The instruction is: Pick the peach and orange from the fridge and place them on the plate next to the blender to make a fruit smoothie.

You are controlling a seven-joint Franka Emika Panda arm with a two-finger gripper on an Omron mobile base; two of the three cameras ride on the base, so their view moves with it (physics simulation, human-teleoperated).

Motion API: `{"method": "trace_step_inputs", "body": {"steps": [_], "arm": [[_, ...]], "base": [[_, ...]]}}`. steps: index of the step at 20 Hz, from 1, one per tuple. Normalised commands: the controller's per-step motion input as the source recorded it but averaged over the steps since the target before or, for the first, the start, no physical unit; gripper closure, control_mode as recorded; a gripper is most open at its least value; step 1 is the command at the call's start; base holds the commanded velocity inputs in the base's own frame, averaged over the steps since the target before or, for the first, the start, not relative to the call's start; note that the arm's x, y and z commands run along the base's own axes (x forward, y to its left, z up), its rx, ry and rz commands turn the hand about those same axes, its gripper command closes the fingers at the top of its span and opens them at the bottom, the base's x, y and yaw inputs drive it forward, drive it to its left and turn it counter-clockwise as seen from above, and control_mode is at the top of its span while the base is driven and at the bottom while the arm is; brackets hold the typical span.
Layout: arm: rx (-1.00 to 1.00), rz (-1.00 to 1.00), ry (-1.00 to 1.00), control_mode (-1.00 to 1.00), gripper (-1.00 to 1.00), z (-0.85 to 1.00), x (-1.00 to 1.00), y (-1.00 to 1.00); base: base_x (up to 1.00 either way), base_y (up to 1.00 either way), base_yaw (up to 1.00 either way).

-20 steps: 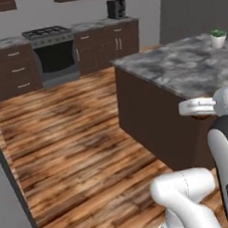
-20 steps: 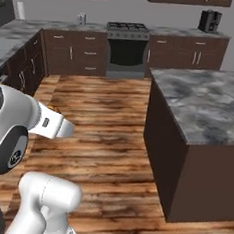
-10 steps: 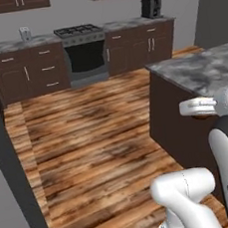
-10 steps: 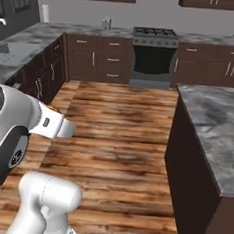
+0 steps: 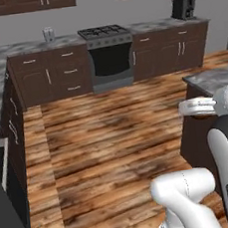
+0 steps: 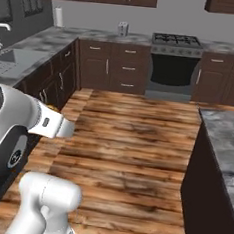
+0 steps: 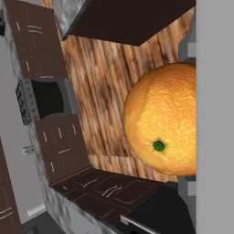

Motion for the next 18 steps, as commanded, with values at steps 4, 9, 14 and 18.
{"method": "trace_step_inputs", "body": {"steps": [4, 9, 14, 18], "arm": [[0.0, 0.0, 0.0, 1.0, 1.0, 0.0, 0.0, 0.0], [0.0, 0.0, 0.0, 1.0, 1.0, 0.0, 0.0, 0.0], [0.0, 0.0, 0.0, 1.0, 1.0, 0.0, 0.0, 0.0], [0.0, 0.0, 0.0, 1.0, 1.0, 0.0, 0.0, 0.0]], "base": [[0.68, -0.26, 0.52], [0.19, -0.11, 0.79], [0.47, -0.07, 0.84], [0.98, -0.51, 0.65]]}}
